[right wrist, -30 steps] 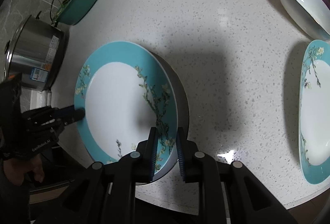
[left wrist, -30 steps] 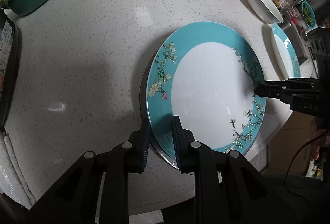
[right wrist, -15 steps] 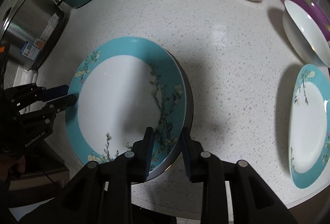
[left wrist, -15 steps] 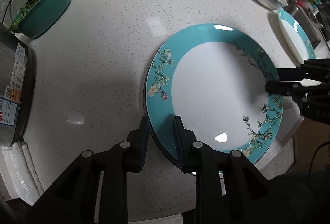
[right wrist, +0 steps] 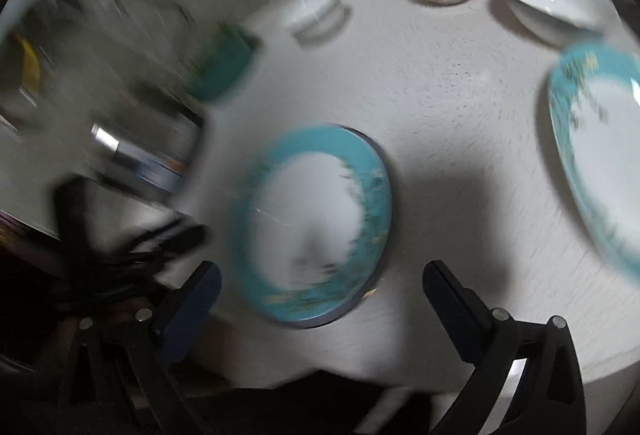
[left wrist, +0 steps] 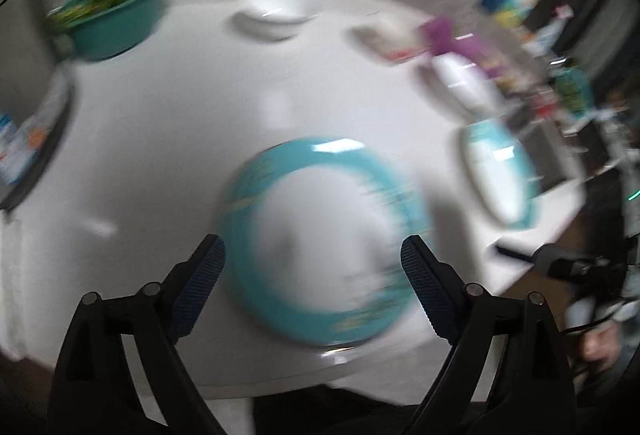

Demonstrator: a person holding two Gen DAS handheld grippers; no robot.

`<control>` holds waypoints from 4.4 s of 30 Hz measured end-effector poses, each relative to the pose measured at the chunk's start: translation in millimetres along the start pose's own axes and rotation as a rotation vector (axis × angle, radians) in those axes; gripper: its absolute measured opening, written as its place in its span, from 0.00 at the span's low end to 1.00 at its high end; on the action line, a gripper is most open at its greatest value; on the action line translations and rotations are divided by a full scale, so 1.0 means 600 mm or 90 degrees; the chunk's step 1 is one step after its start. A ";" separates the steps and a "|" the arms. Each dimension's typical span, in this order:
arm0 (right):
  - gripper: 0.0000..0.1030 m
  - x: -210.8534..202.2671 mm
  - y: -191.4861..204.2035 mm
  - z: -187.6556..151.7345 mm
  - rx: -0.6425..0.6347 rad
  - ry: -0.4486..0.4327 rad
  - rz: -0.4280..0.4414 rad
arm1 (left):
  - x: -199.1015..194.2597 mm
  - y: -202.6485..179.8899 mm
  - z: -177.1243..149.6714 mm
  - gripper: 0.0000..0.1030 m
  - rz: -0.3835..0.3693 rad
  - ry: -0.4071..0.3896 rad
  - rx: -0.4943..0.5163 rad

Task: Organize plates and bowls
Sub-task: 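Open both grippers and pull them away from the stacked plates, then move both grippers toward the second teal floral plate by the sink, then close both grippers on the rim of the second teal floral plate, then carry the teal floral plate with both grippers and lower it onto the plate stack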

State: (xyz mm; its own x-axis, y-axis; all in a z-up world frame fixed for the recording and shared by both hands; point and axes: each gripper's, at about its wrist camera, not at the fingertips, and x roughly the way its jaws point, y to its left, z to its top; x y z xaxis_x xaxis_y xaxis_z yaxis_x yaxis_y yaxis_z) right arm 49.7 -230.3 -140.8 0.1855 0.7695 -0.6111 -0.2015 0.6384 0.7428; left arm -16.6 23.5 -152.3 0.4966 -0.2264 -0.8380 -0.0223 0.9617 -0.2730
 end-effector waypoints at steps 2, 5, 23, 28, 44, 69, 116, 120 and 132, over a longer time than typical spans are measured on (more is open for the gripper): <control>1.00 -0.034 -0.034 -0.023 0.081 -0.045 0.082 | 0.003 -0.052 0.017 0.96 -0.088 -0.017 0.044; 1.00 -0.072 -0.099 -0.049 0.191 -0.109 0.116 | 0.035 -0.112 0.035 0.99 -0.193 -0.001 0.095; 0.94 -0.332 -0.246 0.008 0.222 -0.262 -0.115 | 0.287 -0.275 0.149 0.98 -0.217 0.160 0.077; 0.79 -0.346 -0.326 0.076 0.200 -0.196 -0.088 | 0.351 -0.324 0.162 0.98 -0.161 0.164 0.094; 0.64 -0.294 -0.465 0.154 0.170 -0.010 0.004 | 0.487 -0.337 0.177 0.79 -0.160 0.216 0.051; 0.38 -0.245 -0.475 0.177 0.199 0.069 0.060 | 0.502 -0.349 0.177 0.25 -0.197 0.257 0.044; 0.14 -0.061 -0.134 0.225 0.011 0.221 -0.030 | 0.140 -0.058 0.074 0.09 -0.078 0.121 -0.133; 0.14 -0.004 -0.091 0.218 -0.007 0.252 -0.020 | 0.099 0.023 0.055 0.10 -0.058 0.109 -0.161; 0.16 0.104 -0.043 0.191 -0.038 0.305 -0.031 | 0.055 0.162 -0.001 0.12 -0.021 0.112 -0.190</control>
State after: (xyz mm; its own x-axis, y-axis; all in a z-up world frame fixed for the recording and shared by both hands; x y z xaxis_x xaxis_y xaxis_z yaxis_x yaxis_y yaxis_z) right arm 176.5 -200.7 -166.6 -0.2646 0.6501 -0.7123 -0.2610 0.6628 0.7019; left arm -2.7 109.2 -206.7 0.3444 -0.3052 -0.8878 -0.2749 0.8715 -0.4062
